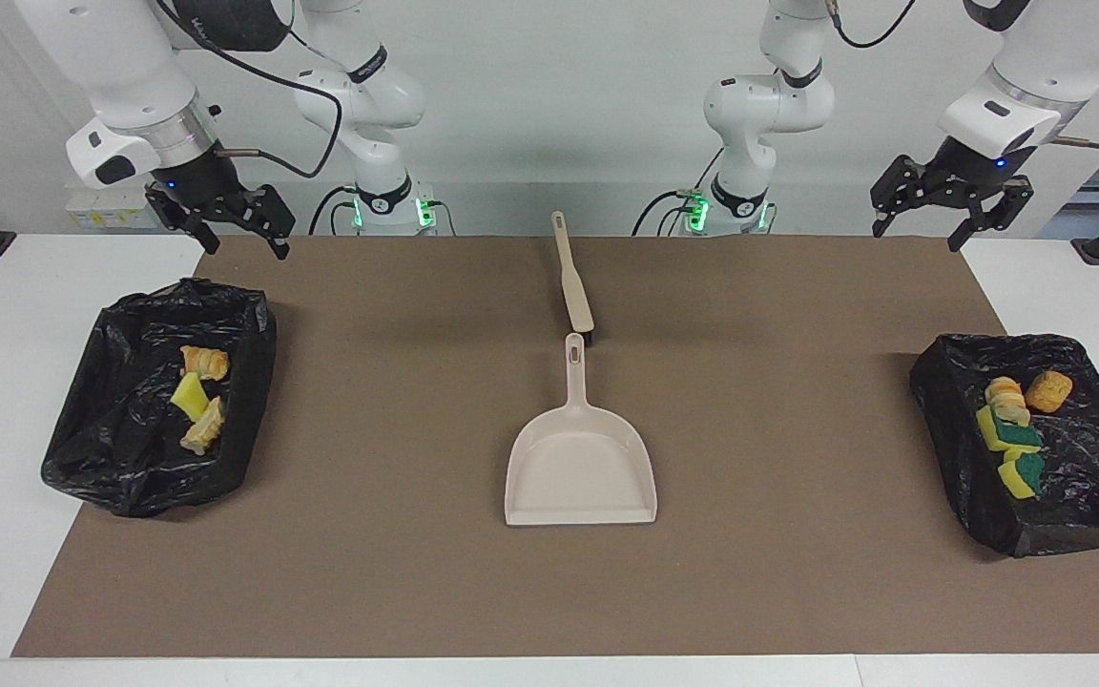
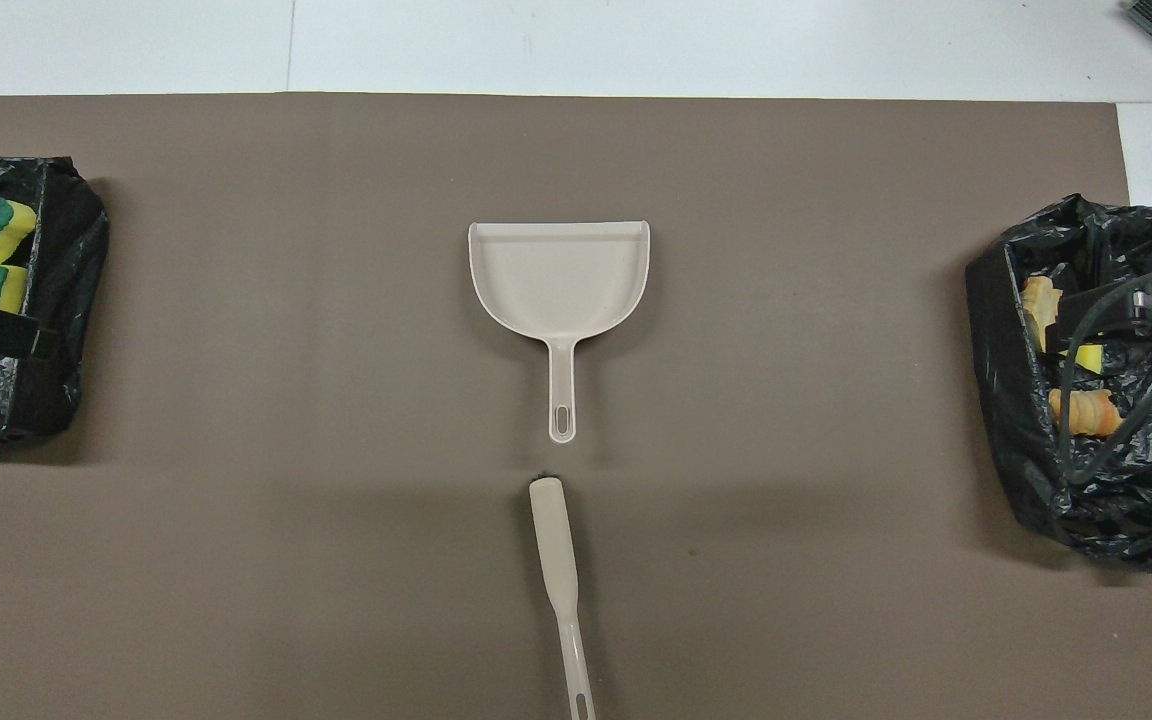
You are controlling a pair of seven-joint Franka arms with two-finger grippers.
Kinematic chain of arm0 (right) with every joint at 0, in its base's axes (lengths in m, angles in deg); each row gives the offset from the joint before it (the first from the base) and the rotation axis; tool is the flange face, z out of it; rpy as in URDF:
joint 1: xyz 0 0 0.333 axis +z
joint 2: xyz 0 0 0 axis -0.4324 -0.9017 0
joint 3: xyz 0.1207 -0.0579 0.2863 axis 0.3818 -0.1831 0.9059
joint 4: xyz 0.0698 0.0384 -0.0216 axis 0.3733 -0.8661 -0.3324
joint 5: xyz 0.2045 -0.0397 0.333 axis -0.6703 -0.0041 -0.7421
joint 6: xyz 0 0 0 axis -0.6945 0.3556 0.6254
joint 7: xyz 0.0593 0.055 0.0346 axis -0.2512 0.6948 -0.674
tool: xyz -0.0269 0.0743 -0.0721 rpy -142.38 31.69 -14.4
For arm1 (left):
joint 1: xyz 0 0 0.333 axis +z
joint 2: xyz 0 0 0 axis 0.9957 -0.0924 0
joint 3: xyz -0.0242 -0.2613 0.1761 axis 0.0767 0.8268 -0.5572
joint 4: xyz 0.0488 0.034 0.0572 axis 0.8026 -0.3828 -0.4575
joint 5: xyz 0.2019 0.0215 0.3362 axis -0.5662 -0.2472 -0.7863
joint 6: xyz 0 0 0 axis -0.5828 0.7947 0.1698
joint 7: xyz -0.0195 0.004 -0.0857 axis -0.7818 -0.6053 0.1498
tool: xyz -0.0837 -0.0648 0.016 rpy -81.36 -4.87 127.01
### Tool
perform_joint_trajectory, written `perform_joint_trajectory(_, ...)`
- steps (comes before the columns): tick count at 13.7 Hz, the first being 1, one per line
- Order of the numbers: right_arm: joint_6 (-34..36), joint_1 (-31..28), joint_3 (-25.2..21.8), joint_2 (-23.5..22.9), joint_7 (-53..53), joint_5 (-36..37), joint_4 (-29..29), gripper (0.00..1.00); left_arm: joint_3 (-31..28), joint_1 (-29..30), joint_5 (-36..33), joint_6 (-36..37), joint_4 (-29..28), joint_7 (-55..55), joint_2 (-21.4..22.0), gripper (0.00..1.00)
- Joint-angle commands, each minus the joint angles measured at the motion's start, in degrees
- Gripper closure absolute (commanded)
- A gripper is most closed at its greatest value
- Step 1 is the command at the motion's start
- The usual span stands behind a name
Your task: Sweep and dump trash in bin
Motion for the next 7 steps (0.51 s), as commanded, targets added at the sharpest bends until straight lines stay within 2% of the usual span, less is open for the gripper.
perform_joint_trajectory(1,-0.84,-0.23,0.05,0.51,-0.75,-0.97,-0.52,0.0,-0.08,-0.66,-1.39,1.25,2.43,-4.12,-1.09,0.0)
perform_joint_trajectory(7,-0.84,-0.23,0.05,0.51,-0.75,-0.97,-0.52,0.0,0.27,-0.83,-1.13,0.54,1.46,-7.31,-0.29,0.0)
